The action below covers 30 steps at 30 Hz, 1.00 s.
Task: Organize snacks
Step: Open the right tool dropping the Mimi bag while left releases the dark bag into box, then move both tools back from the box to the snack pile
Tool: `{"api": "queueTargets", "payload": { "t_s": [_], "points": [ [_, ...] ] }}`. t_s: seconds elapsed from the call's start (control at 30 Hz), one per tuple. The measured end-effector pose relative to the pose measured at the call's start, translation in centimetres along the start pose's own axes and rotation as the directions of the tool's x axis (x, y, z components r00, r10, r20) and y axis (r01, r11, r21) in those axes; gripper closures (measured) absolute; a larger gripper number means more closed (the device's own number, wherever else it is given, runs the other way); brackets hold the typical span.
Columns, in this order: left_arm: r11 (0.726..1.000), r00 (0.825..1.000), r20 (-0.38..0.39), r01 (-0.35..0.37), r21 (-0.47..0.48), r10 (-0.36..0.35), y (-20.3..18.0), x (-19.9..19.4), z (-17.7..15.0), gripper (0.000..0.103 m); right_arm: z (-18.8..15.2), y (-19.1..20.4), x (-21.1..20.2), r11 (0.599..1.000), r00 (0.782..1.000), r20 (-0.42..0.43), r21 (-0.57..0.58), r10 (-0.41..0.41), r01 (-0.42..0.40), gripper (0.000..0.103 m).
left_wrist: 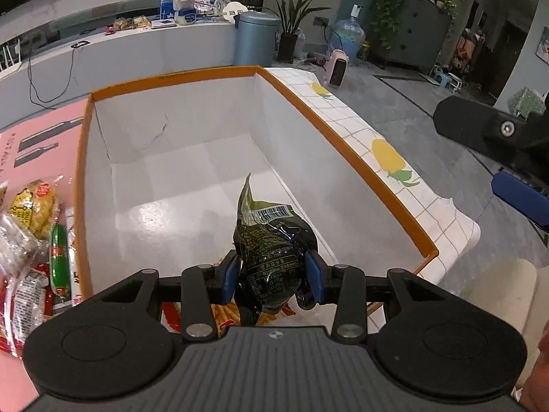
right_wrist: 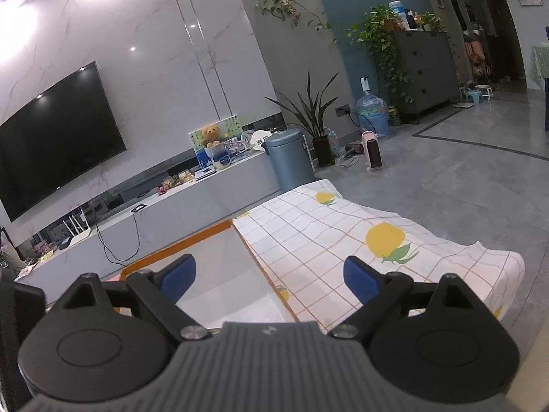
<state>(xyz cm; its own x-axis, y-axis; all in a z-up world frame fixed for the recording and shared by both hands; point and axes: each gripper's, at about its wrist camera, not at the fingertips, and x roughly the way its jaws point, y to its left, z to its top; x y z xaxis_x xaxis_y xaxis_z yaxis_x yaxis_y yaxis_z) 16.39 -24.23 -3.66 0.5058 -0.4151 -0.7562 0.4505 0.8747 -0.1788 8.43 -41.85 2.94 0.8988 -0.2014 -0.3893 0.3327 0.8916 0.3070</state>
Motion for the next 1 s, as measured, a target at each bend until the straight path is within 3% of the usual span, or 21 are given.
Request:
{"api": "queueTargets", "payload": {
  "t_s": [0.07,0.13,0.17,0.2,0.37,0.57,0.8,1.0],
  "points": [
    [1.0,1.0,-0.003,0.006,-0.007,-0.006,0.0,0.3,0.0,0.056,0.0,0.0,0.0,1.0,1.0,-0.002,0.003,-0.005,0.005,0.012],
    [1.0,1.0,0.031,0.007,-0.024,-0.006,0.2,-0.1,0.0,0.044,0.0,0.0,0.0,1.0,1.0,-0.002,0.006,-0.008,0.008,0.012],
    [0.999,0.999,0.049,0.014,-0.029,-0.013,0.3,-0.5,-0.1,0.023,0.1,0.0,0.1,1.0,1.0,-0.002,0.008,-0.009,0.009,0.012],
    [0.999,0.998,0.066,0.025,-0.031,-0.023,0.5,-0.9,-0.1,0.011,0.1,0.0,0.1,1.0,1.0,0.0,0.01,-0.01,0.01,0.012],
    [0.999,0.994,0.104,0.029,-0.021,-0.027,0.8,-2.1,0.0,0.011,0.2,0.0,0.1,1.0,1.0,0.01,0.028,-0.009,0.009,0.012],
    [0.999,0.994,0.106,0.0,-0.047,0.005,1.5,-3.6,-0.1,0.011,0.3,-0.4,-0.3,0.992,0.997,0.021,0.101,0.07,-0.072,0.012],
    [0.995,0.989,0.133,-0.059,-0.08,0.069,2.9,-6.6,-0.3,0.011,-0.1,0.8,0.1,0.994,0.995,0.012,0.057,0.098,-0.098,0.012],
    [0.988,0.98,0.151,-0.112,-0.106,0.128,4.9,-9.9,-1.3,0.011,-0.6,3.0,-0.2,0.982,0.982,0.025,-0.004,0.188,-0.188,0.012]
  ]
}}
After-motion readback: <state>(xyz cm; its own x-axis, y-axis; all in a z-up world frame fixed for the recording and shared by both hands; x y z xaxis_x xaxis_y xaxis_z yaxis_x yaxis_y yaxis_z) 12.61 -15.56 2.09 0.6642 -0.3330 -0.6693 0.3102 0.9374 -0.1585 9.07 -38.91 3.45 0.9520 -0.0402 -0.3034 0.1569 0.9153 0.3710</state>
